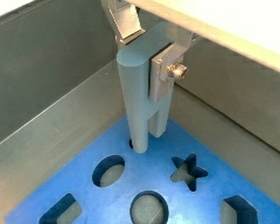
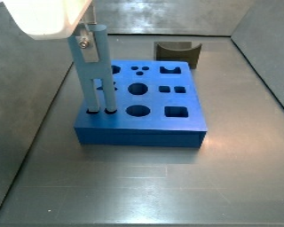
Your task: Insert the square-circle object.
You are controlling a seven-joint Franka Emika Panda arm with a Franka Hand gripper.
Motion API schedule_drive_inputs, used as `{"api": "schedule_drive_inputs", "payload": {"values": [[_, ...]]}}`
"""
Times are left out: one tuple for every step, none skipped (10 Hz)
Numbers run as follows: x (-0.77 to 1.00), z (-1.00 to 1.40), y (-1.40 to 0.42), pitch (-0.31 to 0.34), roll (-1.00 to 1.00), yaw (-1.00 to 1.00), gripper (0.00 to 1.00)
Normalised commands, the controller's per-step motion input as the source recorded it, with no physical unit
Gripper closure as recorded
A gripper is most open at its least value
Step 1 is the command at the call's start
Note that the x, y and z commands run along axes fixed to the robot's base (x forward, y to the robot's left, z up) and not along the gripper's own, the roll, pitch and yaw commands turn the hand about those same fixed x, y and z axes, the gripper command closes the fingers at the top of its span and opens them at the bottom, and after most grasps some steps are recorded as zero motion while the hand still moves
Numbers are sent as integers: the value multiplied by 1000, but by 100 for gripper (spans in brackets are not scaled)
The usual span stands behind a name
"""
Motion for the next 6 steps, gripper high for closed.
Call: {"api": "schedule_drive_inputs", "payload": {"values": [[-66, -14, -66, 0, -193, 0, 100], [-29, 0, -63, 0, -229, 0, 100], [0, -51, -26, 0, -201, 0, 100], [0, -117, 0, -19, -107, -29, 100], [0, -171, 0, -10, -90, 0, 100], [0, -257, 0, -13, -44, -146, 100]]}}
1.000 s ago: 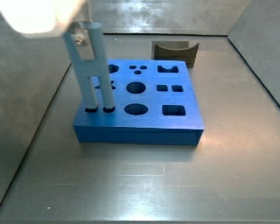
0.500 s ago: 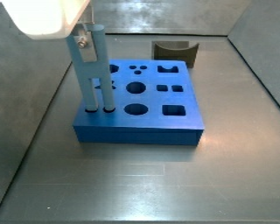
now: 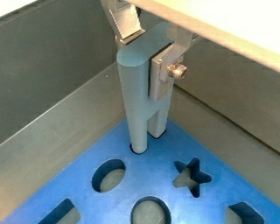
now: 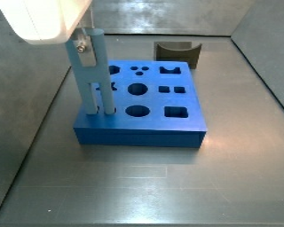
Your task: Insert the square-circle object.
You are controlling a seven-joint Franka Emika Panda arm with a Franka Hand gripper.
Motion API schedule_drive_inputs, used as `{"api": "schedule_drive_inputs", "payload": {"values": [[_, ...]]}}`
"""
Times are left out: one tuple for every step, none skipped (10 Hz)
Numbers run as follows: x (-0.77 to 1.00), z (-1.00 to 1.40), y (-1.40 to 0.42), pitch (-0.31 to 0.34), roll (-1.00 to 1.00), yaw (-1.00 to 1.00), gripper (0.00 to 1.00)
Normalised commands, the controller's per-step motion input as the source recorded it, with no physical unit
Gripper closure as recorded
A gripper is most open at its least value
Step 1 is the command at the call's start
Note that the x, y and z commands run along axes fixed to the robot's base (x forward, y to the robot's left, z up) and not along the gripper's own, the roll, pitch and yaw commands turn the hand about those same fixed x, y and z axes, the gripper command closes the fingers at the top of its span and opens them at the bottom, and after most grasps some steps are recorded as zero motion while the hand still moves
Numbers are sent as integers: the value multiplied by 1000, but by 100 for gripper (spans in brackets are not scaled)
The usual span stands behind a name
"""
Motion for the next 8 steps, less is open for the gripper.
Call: {"api": "schedule_drive_inputs", "payload": {"values": [[0, -343, 0, -29, -136, -140, 100], [9, -380, 0, -11, -153, -71, 100], [74, -300, 0, 0, -119, -29, 100], [80, -240, 0, 0, -79, -14, 100], [103, -171, 0, 0, 0, -6, 100], [129, -137, 0, 7, 0, -17, 100], [131, -226, -9, 0, 7, -11, 100], [129, -331, -46, 0, 71, -31, 100]]}}
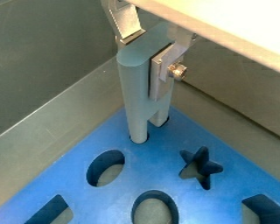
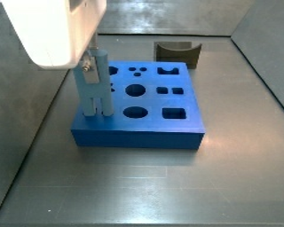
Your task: Insert the square-circle object.
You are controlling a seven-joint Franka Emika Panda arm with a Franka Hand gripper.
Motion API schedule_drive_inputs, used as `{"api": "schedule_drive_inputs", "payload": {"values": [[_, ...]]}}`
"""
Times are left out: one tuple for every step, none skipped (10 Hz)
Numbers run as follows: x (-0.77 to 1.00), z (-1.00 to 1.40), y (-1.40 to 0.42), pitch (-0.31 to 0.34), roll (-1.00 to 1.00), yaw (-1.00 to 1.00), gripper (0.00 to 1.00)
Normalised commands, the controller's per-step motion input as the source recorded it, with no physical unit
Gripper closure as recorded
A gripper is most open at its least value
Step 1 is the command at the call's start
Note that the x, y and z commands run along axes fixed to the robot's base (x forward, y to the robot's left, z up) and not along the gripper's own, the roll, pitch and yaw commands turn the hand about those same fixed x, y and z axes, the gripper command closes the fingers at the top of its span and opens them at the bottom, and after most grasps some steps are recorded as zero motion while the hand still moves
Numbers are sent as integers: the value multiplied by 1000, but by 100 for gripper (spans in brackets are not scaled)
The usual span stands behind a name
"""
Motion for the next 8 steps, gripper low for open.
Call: {"api": "schedule_drive_inputs", "payload": {"values": [[120, -314, -74, 0, 99, -26, 100], [129, -277, -69, 3, 107, -23, 100], [123, -303, -57, 0, 76, -11, 100], [86, -380, -26, 0, 56, 0, 100], [40, -383, 0, 0, 40, 0, 100], [43, -309, 0, 0, 0, 0, 100], [0, -40, 0, -26, -40, 0, 100], [0, 0, 0, 0, 0, 0, 100]]}}
